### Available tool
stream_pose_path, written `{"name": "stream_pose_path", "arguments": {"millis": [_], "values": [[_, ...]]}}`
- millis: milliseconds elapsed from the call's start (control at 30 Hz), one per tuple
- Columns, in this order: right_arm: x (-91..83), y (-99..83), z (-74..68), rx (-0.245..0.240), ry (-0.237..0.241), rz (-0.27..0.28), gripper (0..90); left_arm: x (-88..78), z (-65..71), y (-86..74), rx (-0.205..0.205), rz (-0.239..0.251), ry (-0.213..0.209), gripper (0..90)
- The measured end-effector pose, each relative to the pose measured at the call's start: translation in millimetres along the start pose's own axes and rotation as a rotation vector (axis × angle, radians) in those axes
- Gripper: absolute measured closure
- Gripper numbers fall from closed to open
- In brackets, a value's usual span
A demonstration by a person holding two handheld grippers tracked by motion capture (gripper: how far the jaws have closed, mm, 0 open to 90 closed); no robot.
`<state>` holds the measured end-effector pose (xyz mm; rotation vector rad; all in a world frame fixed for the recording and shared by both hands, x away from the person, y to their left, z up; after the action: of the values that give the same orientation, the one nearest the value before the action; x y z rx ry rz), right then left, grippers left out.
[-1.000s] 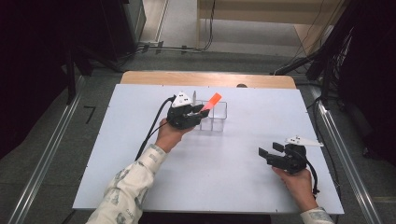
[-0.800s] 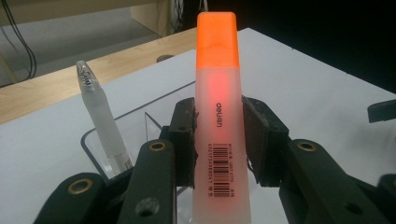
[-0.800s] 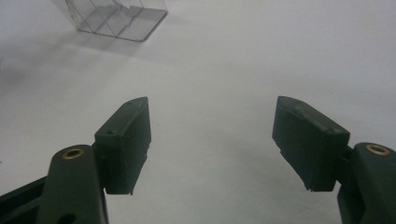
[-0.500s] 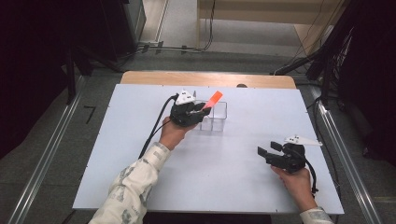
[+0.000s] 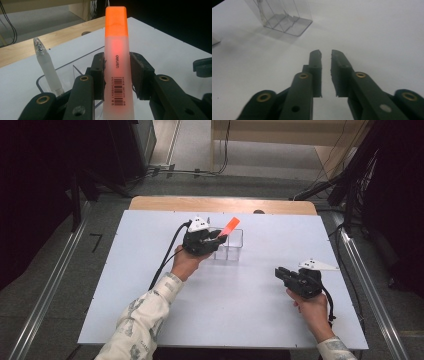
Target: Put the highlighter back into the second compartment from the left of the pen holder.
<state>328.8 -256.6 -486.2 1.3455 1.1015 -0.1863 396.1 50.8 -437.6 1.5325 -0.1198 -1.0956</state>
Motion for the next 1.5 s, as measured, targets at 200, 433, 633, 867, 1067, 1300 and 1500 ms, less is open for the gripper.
{"name": "stream_pose_path", "arguments": {"millis": [200, 433, 633, 867, 1067, 1300, 1500], "values": [[4.1, 21.3, -5.9, -0.008, 0.001, 0.033, 87.9, -4.1, 3.5, 4.1, 0.007, 0.009, -0.006, 66.5], [18.6, 68.7, -30.4, -0.043, 0.037, 0.089, 88.0, -4.7, 8.8, 9.7, 0.015, 0.015, -0.015, 66.5], [39.0, 112.8, -56.1, -0.075, 0.072, 0.105, 87.9, -2.9, 10.7, 13.4, 0.016, 0.016, -0.021, 66.5], [63.5, 140.8, -71.0, -0.065, 0.091, 0.067, 87.9, -3.6, 9.5, 19.4, 0.010, 0.033, -0.017, 66.5], [71.1, 144.9, -71.2, -0.032, 0.133, 0.060, 87.9, -1.1, 10.5, 19.1, 0.017, 0.024, -0.019, 66.5], [70.9, 144.7, -73.5, -0.035, 0.154, 0.060, 88.0, -1.4, 10.4, 19.7, 0.018, 0.021, -0.023, 66.5], [69.8, 144.9, -77.5, -0.066, 0.145, 0.068, 88.1, -3.6, 9.8, 19.6, 0.025, 0.014, -0.028, 66.5]]}}
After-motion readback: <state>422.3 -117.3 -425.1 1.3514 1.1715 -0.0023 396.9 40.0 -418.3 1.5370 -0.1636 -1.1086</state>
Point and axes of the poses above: each handheld gripper's, and its own axes: x roughly forward along the jaws, y roughly out of its top, z roughly to its right, the point moved 3 cm from there along x, roughly forward along the jaws, and after that the axes turned 11 degrees about -z, right-handed, at the moved point
